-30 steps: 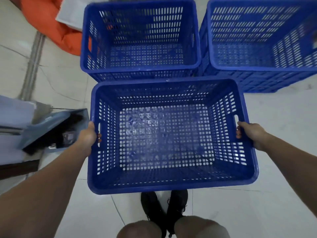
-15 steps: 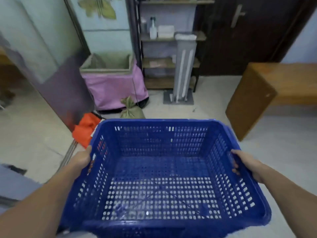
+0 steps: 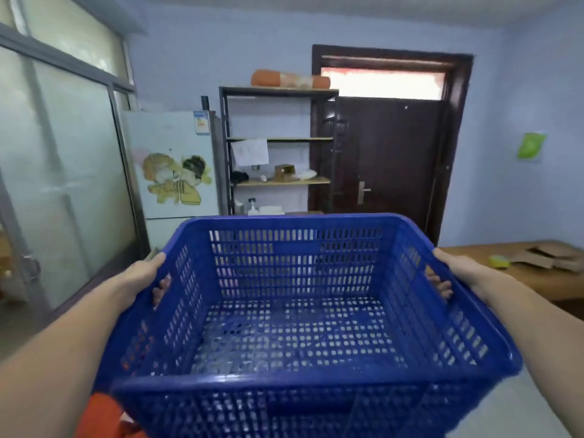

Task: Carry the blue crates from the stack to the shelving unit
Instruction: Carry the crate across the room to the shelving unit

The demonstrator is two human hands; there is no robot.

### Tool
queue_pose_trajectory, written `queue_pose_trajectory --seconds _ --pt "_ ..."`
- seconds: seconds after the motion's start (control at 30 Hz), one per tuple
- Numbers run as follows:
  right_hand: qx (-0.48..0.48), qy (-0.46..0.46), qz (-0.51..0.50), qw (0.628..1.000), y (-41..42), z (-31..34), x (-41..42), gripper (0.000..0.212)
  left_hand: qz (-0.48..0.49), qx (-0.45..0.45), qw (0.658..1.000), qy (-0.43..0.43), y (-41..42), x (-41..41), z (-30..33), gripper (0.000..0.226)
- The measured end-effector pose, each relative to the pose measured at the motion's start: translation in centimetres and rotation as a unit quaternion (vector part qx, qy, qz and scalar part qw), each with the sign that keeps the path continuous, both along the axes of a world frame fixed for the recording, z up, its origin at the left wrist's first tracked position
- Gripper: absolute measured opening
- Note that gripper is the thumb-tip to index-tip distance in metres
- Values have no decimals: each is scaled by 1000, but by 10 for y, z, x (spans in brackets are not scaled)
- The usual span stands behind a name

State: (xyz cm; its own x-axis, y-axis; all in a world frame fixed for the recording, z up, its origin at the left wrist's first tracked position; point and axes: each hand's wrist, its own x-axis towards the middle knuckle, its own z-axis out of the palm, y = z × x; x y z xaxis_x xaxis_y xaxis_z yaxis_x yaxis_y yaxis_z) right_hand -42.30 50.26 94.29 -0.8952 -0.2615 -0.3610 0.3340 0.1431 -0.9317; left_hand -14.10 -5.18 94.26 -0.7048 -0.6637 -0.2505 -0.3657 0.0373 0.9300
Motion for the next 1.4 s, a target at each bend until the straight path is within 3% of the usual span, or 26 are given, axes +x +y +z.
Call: queue_pose_trajectory --seconds 0.1,0.33,0.63,0.93,1.07,1.4 --pt "-29 -27 -19 999 5 13 7 59 -27 -52 998 -6 -10 -35 13 58" --pt "-33 -25 -152 988 46 5 63 61 -137 -74 988 -8 -6 -138 6 64" --pt "2 -28 -354 935 181 -28 224 62 -312 -94 946 -1 165 -222 -13 64" --pt "46 -45 -523 850 316 -46 436 60 -503 -104 858 -5 399 -223 -40 76" --pt "35 -50 -577 815 368 -61 518 63 -575 -94 812 1 504 -203 -43 67" --pt "-11 -81 -711 699 443 -78 659 65 -718 -87 690 -9 764 -177 -63 65"
